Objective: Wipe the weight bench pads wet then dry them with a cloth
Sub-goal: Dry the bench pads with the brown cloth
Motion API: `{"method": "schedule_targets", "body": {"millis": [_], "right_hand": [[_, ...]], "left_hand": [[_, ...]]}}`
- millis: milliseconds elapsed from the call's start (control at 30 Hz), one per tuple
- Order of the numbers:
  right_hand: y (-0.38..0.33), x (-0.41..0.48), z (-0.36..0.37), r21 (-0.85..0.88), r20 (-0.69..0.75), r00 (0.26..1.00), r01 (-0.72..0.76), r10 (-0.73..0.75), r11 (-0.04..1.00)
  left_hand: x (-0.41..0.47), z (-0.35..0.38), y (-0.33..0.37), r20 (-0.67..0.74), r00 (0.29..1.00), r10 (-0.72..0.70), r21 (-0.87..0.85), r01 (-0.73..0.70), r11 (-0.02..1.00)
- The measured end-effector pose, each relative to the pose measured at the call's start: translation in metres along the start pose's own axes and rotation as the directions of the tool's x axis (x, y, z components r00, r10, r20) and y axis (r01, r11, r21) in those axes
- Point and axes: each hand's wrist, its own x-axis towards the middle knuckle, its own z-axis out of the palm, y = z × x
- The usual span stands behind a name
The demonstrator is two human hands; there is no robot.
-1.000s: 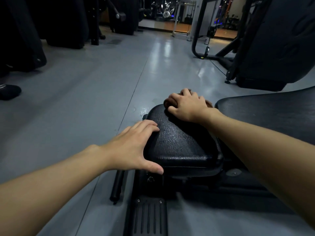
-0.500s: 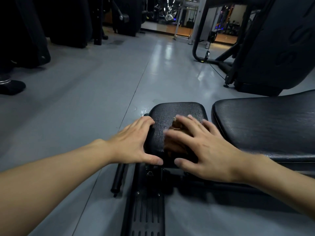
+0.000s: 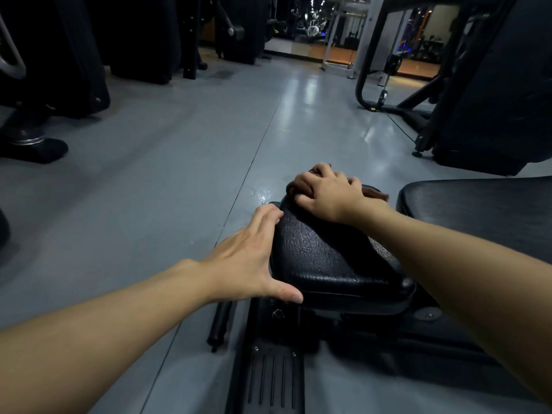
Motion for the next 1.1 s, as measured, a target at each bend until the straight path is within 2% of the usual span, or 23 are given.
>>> {"method": "schedule_targets", "body": {"millis": [100,333,500,567,667,800,967,1100], "right_hand": [[-0.003,-0.003,0.001,0.013,-0.003,1.000,0.016,-0.016,1.000],[-0.014,-0.097,-0.009,0.055,0.021,0.950,0.311,-0.313,0.949],[-0.016,-0.154,-0.023,-0.005,0.124,0.903,0.416,-0.412,0.909],[-0.018,-0.163,-0.024,-0.026,0.131,0.920,0.376,-0.370,0.926],[-0.027,-0.150,-0.016,0.000,0.057,0.947,0.316,-0.316,0.949],[-0.029,-0.098,-0.002,0.021,-0.002,0.964,0.266,-0.266,0.964],[-0.034,-0.019,0.005,0.064,-0.001,0.995,0.104,-0.104,0.992],[-0.022,-0.010,-0.001,0.071,0.011,0.991,0.129,-0.130,0.989]], "left_hand": [[0.000,0.001,0.000,-0.006,1.000,-0.008,-0.011,0.008,1.000],[-0.004,0.004,0.000,-0.039,0.998,-0.046,-0.062,0.043,0.997],[-0.005,0.004,0.001,-0.056,0.997,-0.050,-0.071,0.046,0.996],[-0.005,0.005,0.001,-0.054,0.998,-0.038,-0.068,0.034,0.997],[-0.004,0.007,-0.001,-0.060,0.997,-0.047,-0.080,0.042,0.996],[-0.003,0.009,-0.004,-0.030,0.997,-0.068,-0.083,0.065,0.994],[-0.003,0.010,-0.005,0.030,0.994,-0.101,-0.137,0.104,0.985],[-0.001,0.007,-0.005,0.055,0.996,-0.077,-0.120,0.083,0.989]]}}
